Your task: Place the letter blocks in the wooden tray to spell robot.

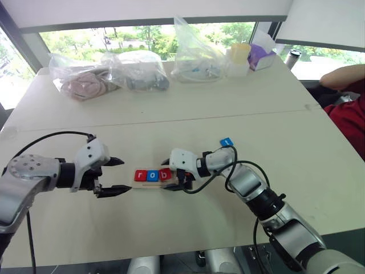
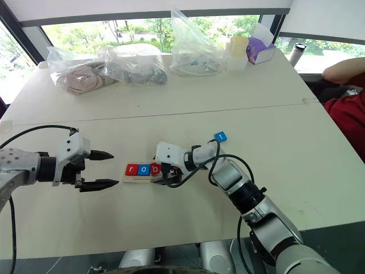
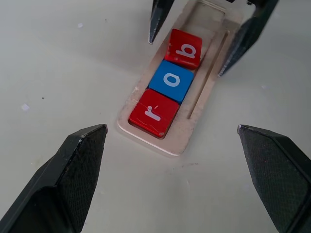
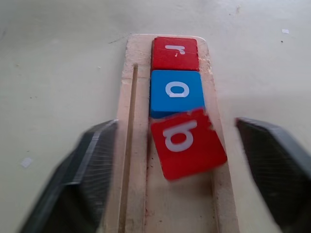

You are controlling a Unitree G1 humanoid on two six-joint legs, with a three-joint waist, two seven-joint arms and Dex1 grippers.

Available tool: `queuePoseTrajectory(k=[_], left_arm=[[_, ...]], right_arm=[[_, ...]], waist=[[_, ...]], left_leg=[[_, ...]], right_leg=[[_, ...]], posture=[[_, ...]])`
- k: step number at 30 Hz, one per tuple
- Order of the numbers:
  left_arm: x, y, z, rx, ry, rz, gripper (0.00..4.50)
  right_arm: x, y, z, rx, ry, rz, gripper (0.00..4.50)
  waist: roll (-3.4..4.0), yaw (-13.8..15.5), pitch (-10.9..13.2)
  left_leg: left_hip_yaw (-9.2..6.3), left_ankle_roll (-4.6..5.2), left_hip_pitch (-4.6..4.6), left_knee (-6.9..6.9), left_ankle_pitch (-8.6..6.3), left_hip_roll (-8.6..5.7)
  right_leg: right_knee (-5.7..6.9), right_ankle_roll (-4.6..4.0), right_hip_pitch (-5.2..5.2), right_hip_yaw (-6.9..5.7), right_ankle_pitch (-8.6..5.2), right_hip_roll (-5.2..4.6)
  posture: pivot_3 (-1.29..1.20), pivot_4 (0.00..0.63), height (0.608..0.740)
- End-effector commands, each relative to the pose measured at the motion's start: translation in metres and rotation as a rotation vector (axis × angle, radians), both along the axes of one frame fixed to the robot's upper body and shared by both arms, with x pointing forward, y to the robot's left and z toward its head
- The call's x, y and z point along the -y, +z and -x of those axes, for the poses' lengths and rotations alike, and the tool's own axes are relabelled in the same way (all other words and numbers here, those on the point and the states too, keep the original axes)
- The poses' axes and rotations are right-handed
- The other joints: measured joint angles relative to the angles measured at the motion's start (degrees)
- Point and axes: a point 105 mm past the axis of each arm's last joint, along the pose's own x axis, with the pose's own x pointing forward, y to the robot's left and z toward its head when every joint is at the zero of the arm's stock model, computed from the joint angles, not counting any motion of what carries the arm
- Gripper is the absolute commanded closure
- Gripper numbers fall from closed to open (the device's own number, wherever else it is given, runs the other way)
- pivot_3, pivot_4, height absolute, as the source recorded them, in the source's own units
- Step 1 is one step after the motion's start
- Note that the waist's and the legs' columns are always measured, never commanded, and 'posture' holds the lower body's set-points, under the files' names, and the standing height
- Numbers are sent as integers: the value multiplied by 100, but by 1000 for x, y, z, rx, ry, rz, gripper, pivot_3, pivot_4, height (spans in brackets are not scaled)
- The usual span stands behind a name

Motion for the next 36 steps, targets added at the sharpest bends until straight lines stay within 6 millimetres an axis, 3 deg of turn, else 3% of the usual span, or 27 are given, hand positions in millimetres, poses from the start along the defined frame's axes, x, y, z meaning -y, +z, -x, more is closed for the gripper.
queuePoseTrajectory(k=[1, 6, 22, 31, 36], left_arm=[[4, 5, -2, 31, -18, 3, 0], [7, 4, -3, 35, -21, 11, 0], [8, 2, -10, 63, -29, 2, 0], [8, 1, -13, 72, -34, -4, 0], [11, 4, -12, 73, -41, 12, 0]], right_arm=[[-5, 16, -2, 55, 16, -34, 38], [-9, 29, -4, 42, -2, -85, 38], [2, 12, 22, -101, -5, -34, 38], [-4, 18, 22, -115, -22, -62, 38], [11, 34, 6, -67, -121, -100, 38]], waist=[[0, 0, 0], [0, -3, 0], [0, -3, 0], [-1, -2, -1], [-1, -1, 0]], left_leg=[[0, 0, 0, 0, 0, 0], [-1, 0, 1, 0, 0, 0], [-2, 0, 4, 0, 0, 0], [-2, 0, 5, 0, 0, 0], [-1, -1, 4, 1, 0, 0]], right_leg=[[0, 0, 0, 0, 0, 0], [3, 0, 0, 0, 0, 1], [11, 1, -1, -1, 0, 1], [15, 1, -2, -1, 0, 2], [15, 1, -2, -1, 0, 1]], posture=[[0, 150, 740], [0, 150, 740], [0, 150, 740], [0, 150, 740], [0, 150, 740]])
